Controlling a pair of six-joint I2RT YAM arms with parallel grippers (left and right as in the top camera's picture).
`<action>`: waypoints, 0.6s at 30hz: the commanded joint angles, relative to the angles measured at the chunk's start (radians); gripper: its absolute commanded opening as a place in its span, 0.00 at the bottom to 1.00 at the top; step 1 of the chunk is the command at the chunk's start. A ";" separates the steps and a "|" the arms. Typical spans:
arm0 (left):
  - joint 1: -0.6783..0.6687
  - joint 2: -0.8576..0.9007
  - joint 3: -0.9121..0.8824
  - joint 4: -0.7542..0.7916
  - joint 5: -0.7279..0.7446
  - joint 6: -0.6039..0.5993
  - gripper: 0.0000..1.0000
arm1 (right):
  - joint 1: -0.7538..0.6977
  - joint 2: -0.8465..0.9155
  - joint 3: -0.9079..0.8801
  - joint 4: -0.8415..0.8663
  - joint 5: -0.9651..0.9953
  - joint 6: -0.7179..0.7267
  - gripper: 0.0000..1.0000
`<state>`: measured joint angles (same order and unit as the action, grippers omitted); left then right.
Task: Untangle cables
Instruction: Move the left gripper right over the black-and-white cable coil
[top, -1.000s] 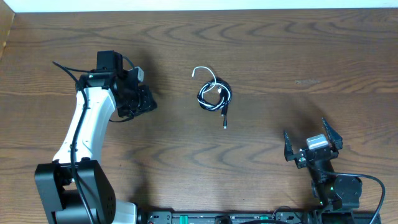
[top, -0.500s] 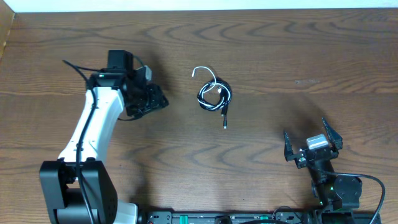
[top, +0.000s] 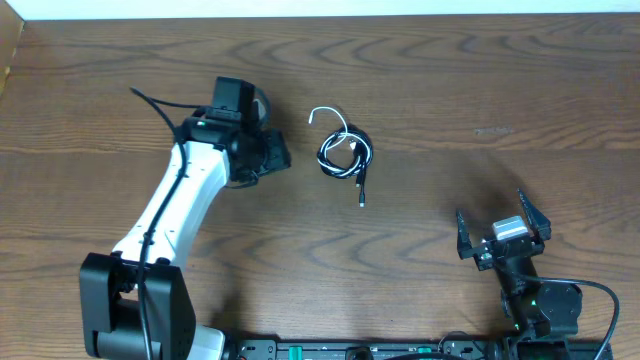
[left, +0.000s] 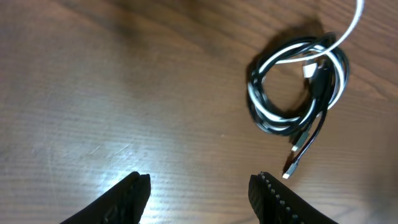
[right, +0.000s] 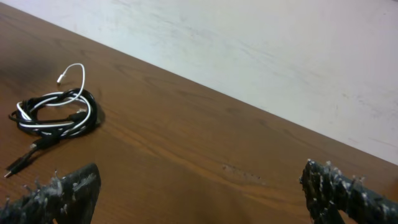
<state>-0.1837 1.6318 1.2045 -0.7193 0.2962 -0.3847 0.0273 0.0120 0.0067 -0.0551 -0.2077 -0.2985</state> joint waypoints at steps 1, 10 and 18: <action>-0.033 0.014 -0.010 0.016 -0.069 -0.029 0.57 | -0.006 -0.005 -0.001 -0.005 0.007 0.014 0.99; -0.069 0.014 -0.010 0.022 -0.081 -0.029 0.57 | -0.006 -0.005 -0.001 -0.005 0.007 0.014 0.99; -0.070 0.014 -0.010 0.018 -0.080 -0.029 0.59 | -0.006 -0.005 -0.001 -0.005 0.007 0.014 0.99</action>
<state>-0.2501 1.6318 1.2045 -0.6987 0.2298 -0.4007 0.0273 0.0120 0.0067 -0.0551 -0.2077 -0.2985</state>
